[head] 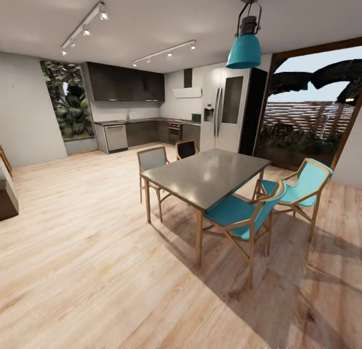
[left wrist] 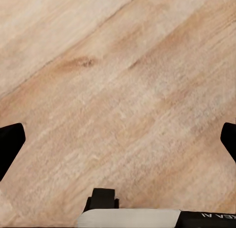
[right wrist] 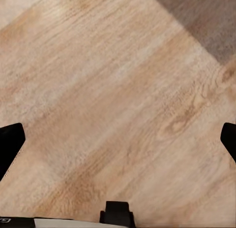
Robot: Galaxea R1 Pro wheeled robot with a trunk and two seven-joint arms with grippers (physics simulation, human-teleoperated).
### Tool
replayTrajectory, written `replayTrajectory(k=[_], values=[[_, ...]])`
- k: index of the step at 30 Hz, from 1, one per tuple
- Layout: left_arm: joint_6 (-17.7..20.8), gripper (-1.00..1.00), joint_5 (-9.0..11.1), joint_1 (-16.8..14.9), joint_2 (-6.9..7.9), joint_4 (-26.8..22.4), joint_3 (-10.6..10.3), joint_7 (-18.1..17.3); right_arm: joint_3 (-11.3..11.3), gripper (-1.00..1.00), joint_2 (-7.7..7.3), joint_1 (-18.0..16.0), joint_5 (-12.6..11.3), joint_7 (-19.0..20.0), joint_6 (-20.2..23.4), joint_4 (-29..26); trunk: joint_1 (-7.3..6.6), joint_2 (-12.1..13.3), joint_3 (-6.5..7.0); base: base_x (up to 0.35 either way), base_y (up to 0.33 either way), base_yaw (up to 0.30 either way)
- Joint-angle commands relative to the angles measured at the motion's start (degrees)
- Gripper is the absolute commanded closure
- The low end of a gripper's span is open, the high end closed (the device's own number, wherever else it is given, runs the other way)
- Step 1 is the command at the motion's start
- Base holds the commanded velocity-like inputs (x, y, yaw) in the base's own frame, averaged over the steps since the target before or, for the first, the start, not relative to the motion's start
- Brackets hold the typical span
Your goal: Pick up the poster from the kitchen countertop and hang it on one of the wall nails in the kitchen.
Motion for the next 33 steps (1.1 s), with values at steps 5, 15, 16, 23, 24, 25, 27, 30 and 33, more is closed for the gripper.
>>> replayTrajectory(k=[5,15,16,23,24,25,27,30,33], values=[[-0.07,-1.00,0.01,0.02,-0.05,-0.08,0.56,-0.05,0.00,-1.00,0.23,-0.03,0.35,-0.17,-0.22,0.07,-0.03,-0.03,-0.15,-0.087,0.247,0.226],[-0.06,-1.00,0.02,0.01,-0.05,-0.13,0.72,-0.05,-0.03,-1.00,0.29,-0.03,0.36,-0.22,-0.31,0.00,-0.03,-0.03,-0.39,0.145,0.256,0.269],[-0.06,-1.00,0.03,0.01,-0.05,-0.13,0.72,-0.05,-0.03,-1.00,0.29,-0.03,0.36,-0.22,-0.32,-0.01,-0.03,-0.03,-0.41,0.237,0.210,0.275],[-0.12,-1.00,0.04,0.01,-0.05,-0.13,0.99,-0.05,-0.03,-1.00,0.29,-0.03,0.36,-0.22,-0.30,-0.03,-0.03,-0.03,-0.59,0.157,0.094,0.275],[-0.13,-1.00,0.04,0.01,-0.05,-0.13,1.27,-0.05,-0.03,-1.00,0.29,-0.03,0.36,-0.22,-0.30,-0.05,-0.03,-0.03,-0.62,0.055,0.023,0.275],[-0.14,-1.00,0.04,0.01,-0.05,-0.13,1.43,-0.05,-0.03,-1.00,0.29,-0.03,0.36,-0.22,-0.30,-0.06,-0.03,-0.03,-0.65,0.078,0.019,0.275],[-0.13,-1.00,0.04,0.01,-0.05,-0.13,1.87,-0.05,-0.03,-1.00,0.29,-0.03,0.36,-0.22,-0.31,-0.08,-0.03,-0.03,-0.70,0.158,0.012,0.276],[-0.08,-1.00,0.05,0.01,-0.05,-0.13,2.39,-0.05,-0.03,-1.00,0.23,-0.03,0.36,-0.22,-0.28,-0.09,-0.03,-0.03,-0.80,0.267,0.005,0.268],[-0.07,-1.00,0.02,0.01,-0.05,-0.13,2.56,-0.05,-0.06,-1.00,0.08,-0.03,0.35,-0.15,-0.21,-0.08,-0.03,-0.03,-0.89,0.312,0.002,0.175]])
